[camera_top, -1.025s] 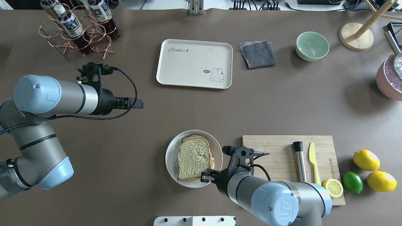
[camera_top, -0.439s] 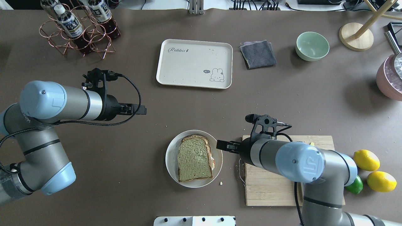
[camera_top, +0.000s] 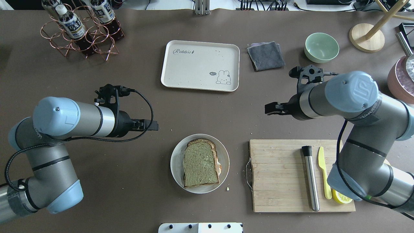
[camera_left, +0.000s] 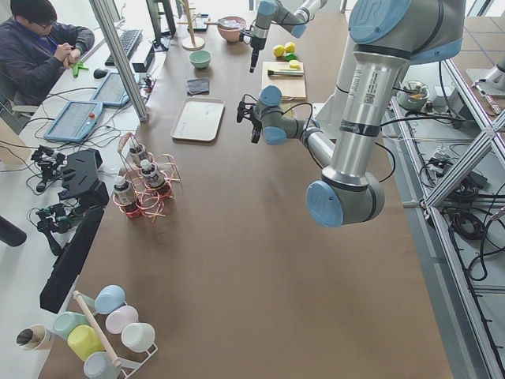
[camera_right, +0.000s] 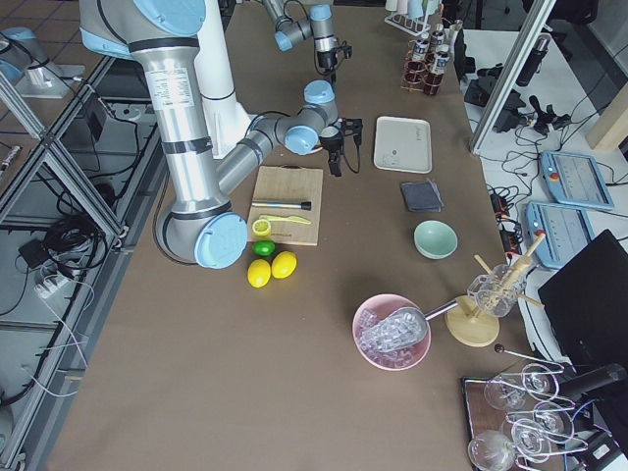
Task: Make sandwich and place on tray
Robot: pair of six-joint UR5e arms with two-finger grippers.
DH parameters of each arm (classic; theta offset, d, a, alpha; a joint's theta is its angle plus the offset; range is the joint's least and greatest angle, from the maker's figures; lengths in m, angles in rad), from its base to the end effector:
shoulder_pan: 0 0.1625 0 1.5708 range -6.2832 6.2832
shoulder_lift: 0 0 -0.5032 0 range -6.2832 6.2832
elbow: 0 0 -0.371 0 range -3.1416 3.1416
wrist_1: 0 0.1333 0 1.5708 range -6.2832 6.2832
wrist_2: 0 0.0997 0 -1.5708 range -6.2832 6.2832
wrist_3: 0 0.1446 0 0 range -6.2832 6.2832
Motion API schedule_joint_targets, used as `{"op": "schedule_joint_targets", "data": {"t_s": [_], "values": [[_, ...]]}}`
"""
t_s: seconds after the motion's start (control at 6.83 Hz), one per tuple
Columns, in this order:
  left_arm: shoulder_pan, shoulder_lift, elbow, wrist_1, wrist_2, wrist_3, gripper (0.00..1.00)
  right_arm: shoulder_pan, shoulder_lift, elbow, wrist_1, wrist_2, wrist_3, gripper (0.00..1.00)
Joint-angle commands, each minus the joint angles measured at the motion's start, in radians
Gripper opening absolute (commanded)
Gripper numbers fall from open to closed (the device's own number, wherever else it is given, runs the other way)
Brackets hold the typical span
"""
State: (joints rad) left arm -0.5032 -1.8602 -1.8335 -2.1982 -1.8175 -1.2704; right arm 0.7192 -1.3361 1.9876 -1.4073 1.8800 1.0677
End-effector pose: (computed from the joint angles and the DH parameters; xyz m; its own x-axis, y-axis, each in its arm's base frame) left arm 0.5021 -0.3883 0.4115 0.3990 0.1079 -0.9106 0.1589 0.9699 0.1846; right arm -0.3780 -0.4497 0.4489 0.6743 -0.0200 0.7382 -0.1550 0.9735 0.1680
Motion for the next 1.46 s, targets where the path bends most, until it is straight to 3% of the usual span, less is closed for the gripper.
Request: {"op": "schedule_joint_targets", "data": {"t_s": [0.0, 0.29, 0.59, 0.73, 0.88, 1.03, 1.32], "values": [[0.087, -0.005, -0.001, 0.000, 0.052, -0.059, 0.98, 0.275, -0.084, 0.000, -0.113, 0.149, -0.440, 1.00], [0.144, -0.005, -0.003, 0.000, 0.117, -0.098, 0.98, 0.521, -0.213, -0.019, -0.116, 0.287, -0.810, 1.00], [0.189, -0.007, 0.000, 0.000, 0.150, -0.132, 0.93, 0.675, -0.290, -0.023, -0.186, 0.384, -1.042, 1.00], [0.216, -0.016, 0.002, 0.000, 0.173, -0.153, 0.81, 0.716, -0.326, -0.027, -0.188, 0.404, -1.080, 1.00], [0.228, -0.036, 0.008, 0.001, 0.175, -0.164, 0.58, 0.733, -0.360, -0.033, -0.182, 0.400, -1.130, 1.00], [0.236, -0.040, 0.014, 0.001, 0.175, -0.164, 0.41, 0.750, -0.374, -0.041, -0.180, 0.398, -1.167, 1.00], [0.244, -0.050, 0.031, 0.001, 0.175, -0.164, 0.40, 0.758, -0.373, -0.053, -0.179, 0.401, -1.167, 1.00]]}}
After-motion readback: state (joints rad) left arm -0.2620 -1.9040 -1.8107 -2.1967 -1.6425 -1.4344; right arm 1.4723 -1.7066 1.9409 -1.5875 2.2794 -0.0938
